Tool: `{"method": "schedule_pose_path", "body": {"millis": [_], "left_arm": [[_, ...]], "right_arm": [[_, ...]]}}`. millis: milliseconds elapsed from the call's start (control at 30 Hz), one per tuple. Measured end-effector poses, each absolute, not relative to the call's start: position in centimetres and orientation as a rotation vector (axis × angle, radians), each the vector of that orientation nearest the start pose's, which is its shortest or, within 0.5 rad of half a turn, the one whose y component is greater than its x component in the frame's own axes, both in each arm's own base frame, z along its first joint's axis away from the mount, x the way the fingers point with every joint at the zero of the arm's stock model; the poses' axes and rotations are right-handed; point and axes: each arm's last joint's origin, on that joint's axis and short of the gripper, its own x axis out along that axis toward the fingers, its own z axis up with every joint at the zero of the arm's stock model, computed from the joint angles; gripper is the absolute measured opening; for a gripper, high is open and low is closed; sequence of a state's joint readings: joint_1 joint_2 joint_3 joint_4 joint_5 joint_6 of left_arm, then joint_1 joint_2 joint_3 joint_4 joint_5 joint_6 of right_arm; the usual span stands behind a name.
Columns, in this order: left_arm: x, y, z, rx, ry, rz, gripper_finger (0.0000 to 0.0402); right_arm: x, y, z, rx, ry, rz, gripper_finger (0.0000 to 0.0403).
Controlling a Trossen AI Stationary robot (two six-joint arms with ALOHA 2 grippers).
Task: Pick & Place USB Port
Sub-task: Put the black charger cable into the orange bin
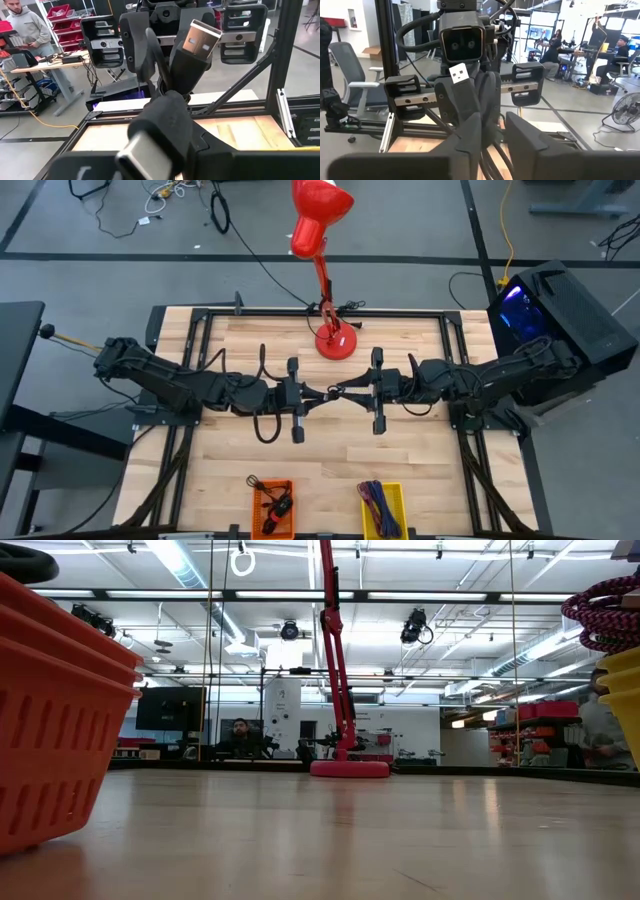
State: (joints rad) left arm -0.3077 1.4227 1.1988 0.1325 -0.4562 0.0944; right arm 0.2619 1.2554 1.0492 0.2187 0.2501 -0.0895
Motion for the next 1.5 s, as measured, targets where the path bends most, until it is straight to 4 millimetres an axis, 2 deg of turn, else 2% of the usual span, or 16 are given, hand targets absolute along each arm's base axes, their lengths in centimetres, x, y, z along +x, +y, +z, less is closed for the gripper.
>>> {"method": "schedule_pose_path", "body": {"millis": [267, 500, 633, 800, 1133, 1267, 1500], "left_arm": [[31.4, -8.9, 35.6, 0.137, 0.132, 0.173, 0.0], [30.4, -10.7, 34.7, 0.141, 0.219, 0.21, 0.0], [29.1, -12.9, 33.7, 0.1, 0.294, 0.175, 0.0], [26.3, -16.0, 31.9, -0.01, 0.434, 0.182, 0.0], [20.7, -22.3, 30.5, -0.364, 0.512, 0.105, 0.0], [19.6, -24.5, 28.6, -0.459, 0.547, 0.13, 0.0], [19.6, -27.6, 24.0, -0.626, 0.623, 0.217, 0.0]], "right_arm": [[26.8, 6.5, 36.8, -0.083, 0.017, 0.018, 0.014], [24.8, 5.9, 37.3, -0.053, 0.083, 0.009, 0.015], [23.3, 5.3, 37.2, -0.032, 0.155, -0.061, 0.015], [21.8, 4.8, 37.0, -0.002, 0.229, -0.13, 0.015], [21.2, 4.5, 37.0, 0.001, 0.254, -0.16, 0.015], [21.2, 4.5, 36.9, -0.008, 0.259, -0.158, 0.015], [21.2, 4.5, 36.9, -0.028, 0.262, -0.155, 0.015]]}}
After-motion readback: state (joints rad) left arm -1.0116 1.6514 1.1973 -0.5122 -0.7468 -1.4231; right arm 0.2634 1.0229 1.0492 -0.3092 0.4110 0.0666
